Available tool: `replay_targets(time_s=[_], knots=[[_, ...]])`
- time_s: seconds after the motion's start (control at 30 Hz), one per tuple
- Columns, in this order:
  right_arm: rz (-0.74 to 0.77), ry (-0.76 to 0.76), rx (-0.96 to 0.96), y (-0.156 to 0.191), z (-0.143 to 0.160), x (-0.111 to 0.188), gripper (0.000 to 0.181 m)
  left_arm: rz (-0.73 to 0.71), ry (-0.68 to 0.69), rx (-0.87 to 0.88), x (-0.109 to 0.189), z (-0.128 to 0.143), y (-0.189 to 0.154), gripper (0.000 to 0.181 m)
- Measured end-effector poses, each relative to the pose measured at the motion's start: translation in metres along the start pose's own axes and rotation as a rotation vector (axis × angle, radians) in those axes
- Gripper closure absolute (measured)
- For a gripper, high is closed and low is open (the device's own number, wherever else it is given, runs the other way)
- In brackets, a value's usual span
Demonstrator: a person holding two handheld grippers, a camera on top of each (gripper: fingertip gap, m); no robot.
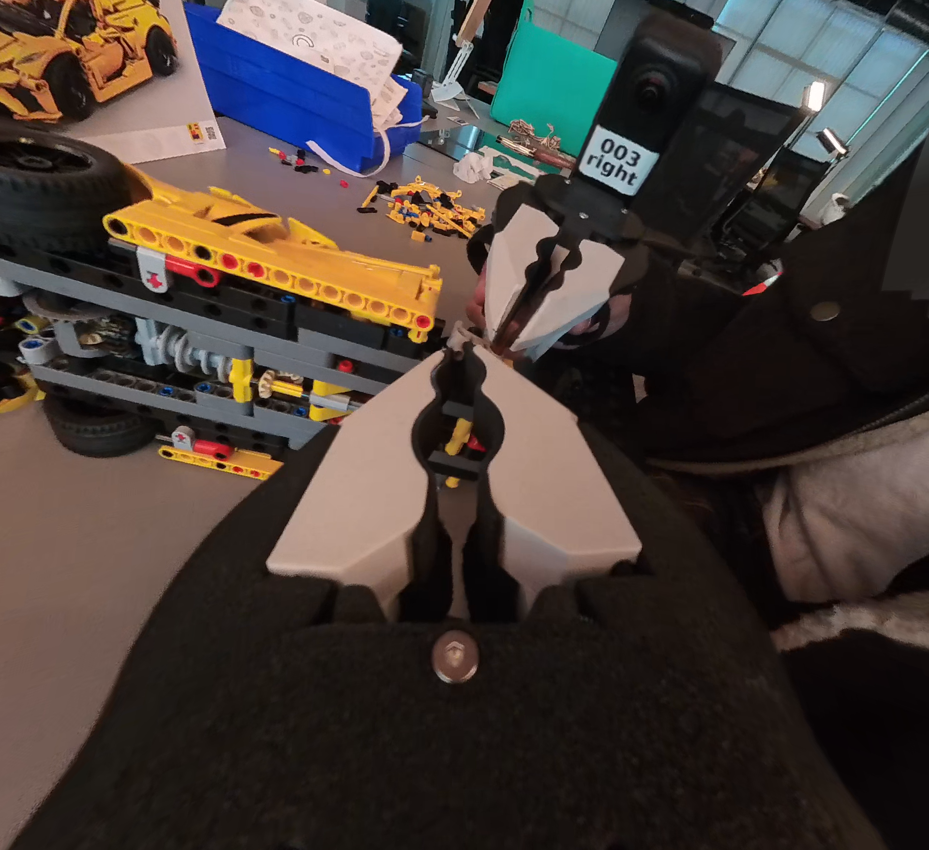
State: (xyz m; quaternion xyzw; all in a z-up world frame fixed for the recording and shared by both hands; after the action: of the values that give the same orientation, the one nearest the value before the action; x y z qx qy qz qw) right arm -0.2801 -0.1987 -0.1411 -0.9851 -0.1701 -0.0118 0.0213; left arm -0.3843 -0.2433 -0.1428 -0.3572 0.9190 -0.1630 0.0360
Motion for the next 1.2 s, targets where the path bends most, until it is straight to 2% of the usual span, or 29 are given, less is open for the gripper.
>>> replay_targets(time_s=[0.17,0.23,0.4,0.53,0.63,0.73,0.83,0.97,1.2], knots=[[-0.010,-0.015,-0.027,-0.001,-0.003,0.004,0.177,0.019,-0.005,0.074,-0.002,0.001,0.001,0.178],[0.008,-0.043,-0.013,-0.002,-0.005,0.006,0.152,0.024,-0.009,0.104,0.000,0.002,0.002,0.178],[0.012,0.018,-0.004,-0.006,0.005,0.001,0.140,0.033,-0.033,0.140,0.004,0.000,0.003,0.177],[0.004,0.053,0.022,-0.008,0.007,-0.001,0.143,0.064,-0.068,0.145,0.012,-0.003,0.001,0.177],[-0.036,0.070,0.041,-0.009,0.006,0.000,0.149,0.074,-0.021,0.066,0.013,0.002,-0.007,0.174],[-0.098,0.094,-0.014,-0.015,0.006,-0.001,0.157,0.077,0.024,-0.019,0.010,0.006,-0.015,0.169],[-0.133,0.107,-0.071,-0.018,0.007,-0.002,0.158,0.034,0.063,-0.098,0.006,0.009,-0.015,0.168],[-0.134,0.098,-0.107,-0.018,0.008,0.000,0.158,-0.054,0.005,-0.223,0.009,0.003,-0.010,0.165],[-0.127,0.072,-0.145,-0.017,0.009,-0.001,0.158,-0.024,0.003,-0.285,0.008,0.004,-0.016,0.170]])
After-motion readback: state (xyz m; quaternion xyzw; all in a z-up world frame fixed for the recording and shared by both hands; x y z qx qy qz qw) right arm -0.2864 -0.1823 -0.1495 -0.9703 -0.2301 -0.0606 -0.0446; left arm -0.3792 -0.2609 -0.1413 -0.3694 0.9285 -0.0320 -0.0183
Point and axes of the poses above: each gripper's, where its closed fingertips meet, x back along the fingers, z out of its underside, y = z × x across the jaws, the point moved 6 cm from there along x, back along the fingers, and after that the axes turned 6 degrees about -y, right-handed, at the moved point
